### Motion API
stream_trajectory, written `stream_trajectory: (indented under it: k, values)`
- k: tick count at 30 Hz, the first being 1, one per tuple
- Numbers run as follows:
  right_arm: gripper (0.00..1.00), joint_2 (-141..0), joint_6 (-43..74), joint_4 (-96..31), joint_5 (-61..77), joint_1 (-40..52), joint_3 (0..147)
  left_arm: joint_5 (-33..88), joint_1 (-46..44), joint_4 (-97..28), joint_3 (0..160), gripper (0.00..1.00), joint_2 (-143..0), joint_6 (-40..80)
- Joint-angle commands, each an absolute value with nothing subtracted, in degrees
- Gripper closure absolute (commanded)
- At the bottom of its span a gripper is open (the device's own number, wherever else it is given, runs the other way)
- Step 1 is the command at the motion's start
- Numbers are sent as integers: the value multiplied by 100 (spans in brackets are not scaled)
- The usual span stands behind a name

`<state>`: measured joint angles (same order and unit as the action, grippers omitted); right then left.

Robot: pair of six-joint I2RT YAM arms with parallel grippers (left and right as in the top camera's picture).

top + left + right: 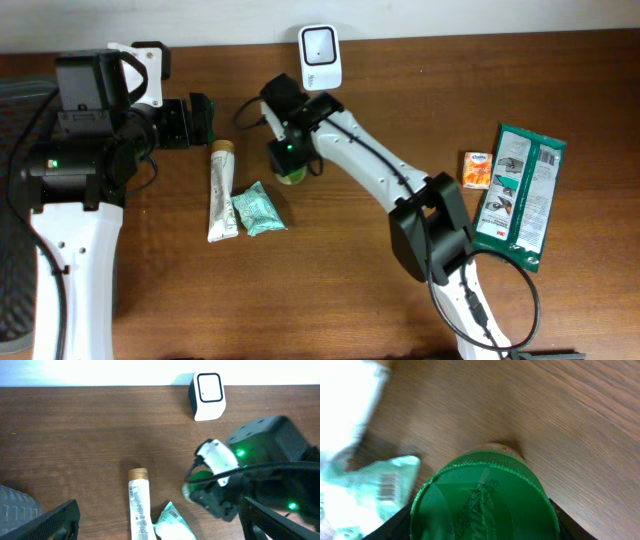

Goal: Scan the item barcode
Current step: 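Lift the green-capped jar and move it toward the scanner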

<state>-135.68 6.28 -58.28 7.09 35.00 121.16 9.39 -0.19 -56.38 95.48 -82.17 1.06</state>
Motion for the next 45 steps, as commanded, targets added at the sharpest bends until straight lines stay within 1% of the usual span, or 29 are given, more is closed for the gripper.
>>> stream_trajectory:
  k: [1, 3, 7, 11, 15, 17, 21, 23, 24, 25, 26, 28, 33, 35, 38, 45]
  values:
    - [54, -13030, 650, -6086, 676, 3218, 12195, 917, 19, -5634, 9627, 1, -8162, 36]
    - [56, -12877, 707, -6348, 628, 3065, 12195, 917, 19, -5634, 9627, 1, -8162, 36]
    - [55, -12731, 1280, -7006, 16, 2757, 12195, 917, 19, -5634, 9627, 1, -8162, 36]
    - [56, -12792, 2008, -7376, -97, 2561, 12134, 917, 19, -5634, 9627, 1, -8162, 36]
    - [55, -12798, 2860, -7161, -377, 2554, 11778, 917, 19, -5631, 9627, 1, -8162, 36]
    - [55, -12798, 3275, -6851, -534, 2552, 11496, 917, 19, -5631, 9627, 1, -8162, 36]
    - [55, -12798, 3806, -6355, -543, 2552, 11061, 917, 19, -5634, 9627, 1, -8162, 36]
    - [55, -12798, 3844, -6320, -545, 2552, 11015, 917, 16, -5634, 9627, 1, -8162, 36]
    - [50, -12798, 3839, -6324, -543, 2547, 11015, 917, 16, -5634, 9627, 1, -8162, 36]
    - [37, -12796, 3833, -6348, -541, 2545, 11019, 917, 19, -5634, 9627, 1, -8162, 36]
    - [28, -12790, 3623, -6447, -515, 2541, 11063, 917, 19, -5634, 9627, 1, -8162, 36]
    - [19, -12785, 3304, -6630, -517, 2541, 11179, 917, 19, -5634, 9627, 1, -8162, 36]
    - [5, -12785, 1457, -7437, -499, 2532, 12016, 917, 19, -5634, 9627, 1, -8162, 36]
    - [3, -12785, 849, -7546, -497, 2532, 12280, 917, 19, -5631, 9627, 1, -8162, 36]
    - [2, -12801, 145, -7415, -499, 2532, 12298, 917, 19, -5634, 9627, 1, -8162, 36]
    - [2, -13192, -567, -7408, -475, 2523, 12269, 917, 19, -5634, 9627, 1, -8162, 36]
